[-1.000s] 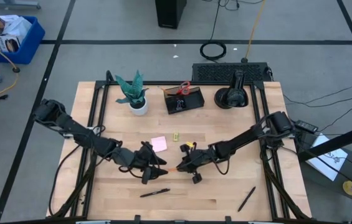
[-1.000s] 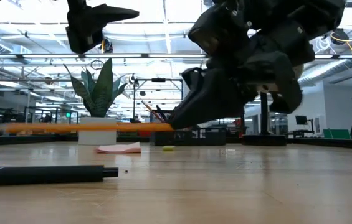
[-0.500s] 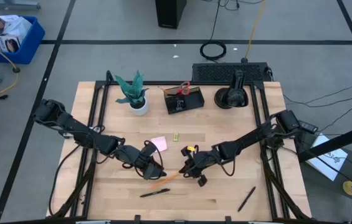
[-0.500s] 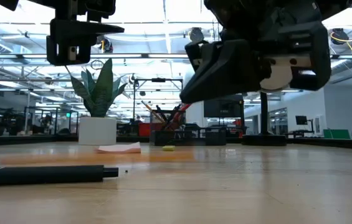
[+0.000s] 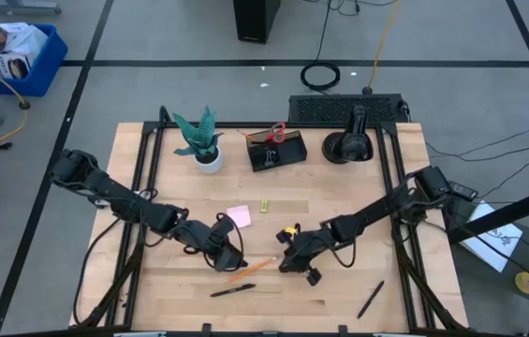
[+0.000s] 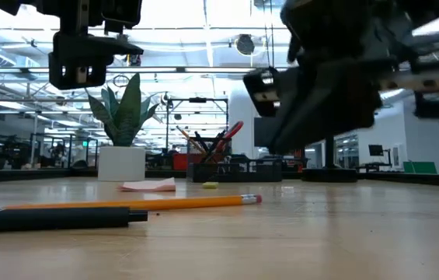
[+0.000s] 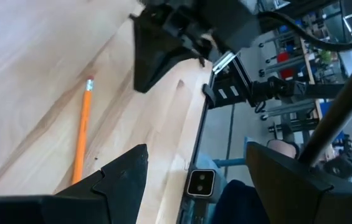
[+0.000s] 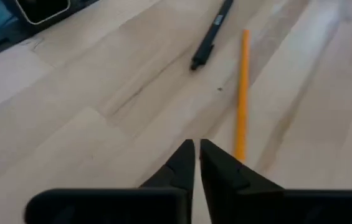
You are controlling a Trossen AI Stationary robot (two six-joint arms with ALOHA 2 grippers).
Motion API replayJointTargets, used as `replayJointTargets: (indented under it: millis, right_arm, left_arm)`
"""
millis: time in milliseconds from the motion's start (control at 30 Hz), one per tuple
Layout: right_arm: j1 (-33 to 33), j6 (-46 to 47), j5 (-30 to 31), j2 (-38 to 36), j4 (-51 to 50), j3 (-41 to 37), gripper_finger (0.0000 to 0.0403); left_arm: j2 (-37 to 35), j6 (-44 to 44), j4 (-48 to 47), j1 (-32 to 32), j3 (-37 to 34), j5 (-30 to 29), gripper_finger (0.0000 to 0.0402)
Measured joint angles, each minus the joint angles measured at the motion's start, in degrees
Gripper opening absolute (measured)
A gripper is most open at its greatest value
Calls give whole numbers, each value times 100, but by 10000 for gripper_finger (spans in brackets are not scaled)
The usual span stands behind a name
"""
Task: Pick and place office supplies into organizer
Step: Put the yellow pencil into the black mesh desk organizer
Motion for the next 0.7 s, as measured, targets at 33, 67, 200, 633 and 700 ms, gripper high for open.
replayJointTargets:
  millis: [33,67,200,633,700]
  right_arm:
    - [17,-7,42,32,271,-118,29]
    - [29,-11,49,47,591,-265,40]
    - [103,138,61,121,2316,-820,97]
    - [-25,783,506,602,3481,-1131,230]
    - [-59,894,502,828,3469,-1135,230]
  left_arm:
    - [0,55,3,-13,0,-17,273]
    - [0,113,3,-21,0,-44,273]
    - [0,366,27,-78,0,-144,273]
    - [0,603,274,-95,2,-200,273]
    - [0,605,309,-95,2,-200,273]
